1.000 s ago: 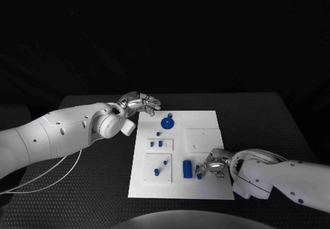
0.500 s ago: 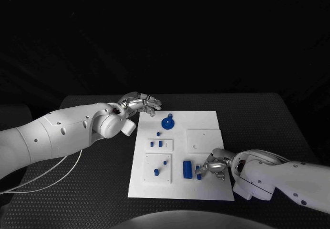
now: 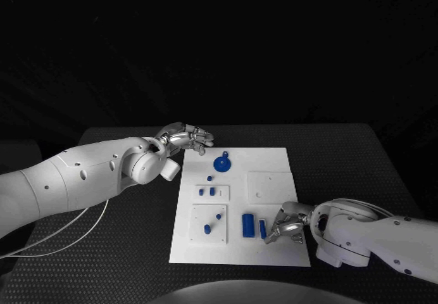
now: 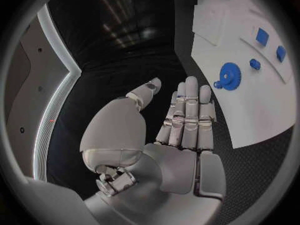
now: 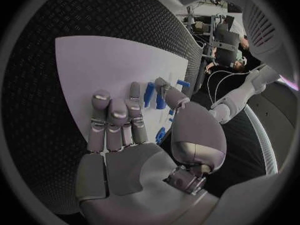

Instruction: Assemble the parts on the task board

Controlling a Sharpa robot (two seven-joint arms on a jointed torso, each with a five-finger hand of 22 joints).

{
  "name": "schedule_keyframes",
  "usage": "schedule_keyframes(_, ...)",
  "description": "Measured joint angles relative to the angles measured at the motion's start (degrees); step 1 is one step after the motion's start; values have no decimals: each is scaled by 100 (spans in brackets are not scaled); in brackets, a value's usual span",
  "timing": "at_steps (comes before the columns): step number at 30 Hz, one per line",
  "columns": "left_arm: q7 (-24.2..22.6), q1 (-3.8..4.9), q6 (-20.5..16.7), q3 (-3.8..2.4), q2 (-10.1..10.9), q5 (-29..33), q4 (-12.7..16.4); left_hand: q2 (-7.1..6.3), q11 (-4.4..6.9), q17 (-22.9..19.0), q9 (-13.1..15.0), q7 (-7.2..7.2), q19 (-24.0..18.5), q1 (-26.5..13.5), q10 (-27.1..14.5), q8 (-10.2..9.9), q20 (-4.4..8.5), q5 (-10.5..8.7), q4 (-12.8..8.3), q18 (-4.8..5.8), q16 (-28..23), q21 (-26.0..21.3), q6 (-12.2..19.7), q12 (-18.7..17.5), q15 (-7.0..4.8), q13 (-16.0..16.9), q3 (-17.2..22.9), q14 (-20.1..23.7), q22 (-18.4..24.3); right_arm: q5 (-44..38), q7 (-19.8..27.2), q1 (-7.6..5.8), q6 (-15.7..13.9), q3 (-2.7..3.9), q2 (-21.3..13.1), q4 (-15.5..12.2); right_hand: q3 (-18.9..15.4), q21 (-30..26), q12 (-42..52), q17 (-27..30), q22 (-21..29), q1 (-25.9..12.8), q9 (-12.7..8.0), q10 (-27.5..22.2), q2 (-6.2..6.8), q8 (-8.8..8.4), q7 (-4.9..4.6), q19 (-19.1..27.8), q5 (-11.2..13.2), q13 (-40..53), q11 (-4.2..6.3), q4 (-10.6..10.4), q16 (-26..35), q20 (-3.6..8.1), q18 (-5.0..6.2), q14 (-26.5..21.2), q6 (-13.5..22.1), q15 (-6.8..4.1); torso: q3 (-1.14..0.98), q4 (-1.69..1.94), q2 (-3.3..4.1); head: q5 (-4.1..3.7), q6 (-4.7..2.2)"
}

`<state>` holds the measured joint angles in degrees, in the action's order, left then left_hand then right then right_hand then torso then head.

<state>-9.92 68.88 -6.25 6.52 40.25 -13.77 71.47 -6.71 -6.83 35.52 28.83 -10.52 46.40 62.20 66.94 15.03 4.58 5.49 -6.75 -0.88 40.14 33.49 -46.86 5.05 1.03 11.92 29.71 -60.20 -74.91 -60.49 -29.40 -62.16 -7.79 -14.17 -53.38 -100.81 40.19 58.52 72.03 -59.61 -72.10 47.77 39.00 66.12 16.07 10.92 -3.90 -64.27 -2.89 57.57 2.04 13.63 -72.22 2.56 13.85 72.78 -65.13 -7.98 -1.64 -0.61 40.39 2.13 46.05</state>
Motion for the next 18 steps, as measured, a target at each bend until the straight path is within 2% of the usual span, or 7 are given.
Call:
schedule_keyframes(5, 1, 0, 0, 0, 0, 0, 2, 0, 0, 5, 0, 0, 0, 0, 0, 0, 0, 0, 0, 0, -17, 0, 0, 0, 0, 0, 0, 0, -1, -95, 3, 0, 130, 0, 31, 0, -96, 0, 0, -8, 0, 0, -5, -1, 0, 0, -8, 20, 0, 4, 0, 13, 0, -19, 1, -2, 8, 0, 1, 0, 0, -6, -2)
schedule_keyframes(11, 1, 0, 1, 0, -2, 0, 2, 0, 0, 4, 0, 0, 0, 0, 0, 0, 0, 0, 0, 1, -17, 0, 0, 0, 0, 0, 0, 0, -4, -134, 5, 1, 164, 0, 46, 8, -186, -22, 0, -13, 0, 0, -11, -11, 0, 34, -9, 21, 0, 9, -10, -69, 1, -20, 1, -3, 9, 1, 4, 5, 1, -12, -3)
schedule_keyframes(16, 2, 0, 1, 0, 3, 0, 2, 0, 0, 4, 1, 0, 0, 0, 0, 0, 0, 0, 0, 1, -17, 0, 0, 0, 0, 0, 0, 0, -4, -137, 6, 1, 141, 1, 58, 19, -223, -22, 0, -19, 4, -47, -17, -11, -47, 34, -9, 21, 0, 15, -10, -206, 1, -20, 1, -4, 9, 3, 7, 8, 1, -14, 9)
schedule_keyframes(18, 2, 0, 1, 0, 3, -1, 2, 0, 0, 4, 1, 0, 0, 0, 0, 0, 0, 0, 0, 1, -17, 0, 0, 0, 0, 0, 0, 0, -3, -138, 4, 1, 124, 1, 67, 26, -208, -22, 0, -19, 13, -109, -17, -10, -110, 62, -9, 21, 0, 15, -9, -314, 1, -20, 1, -4, 9, 3, 9, 9, 1, -13, 13)
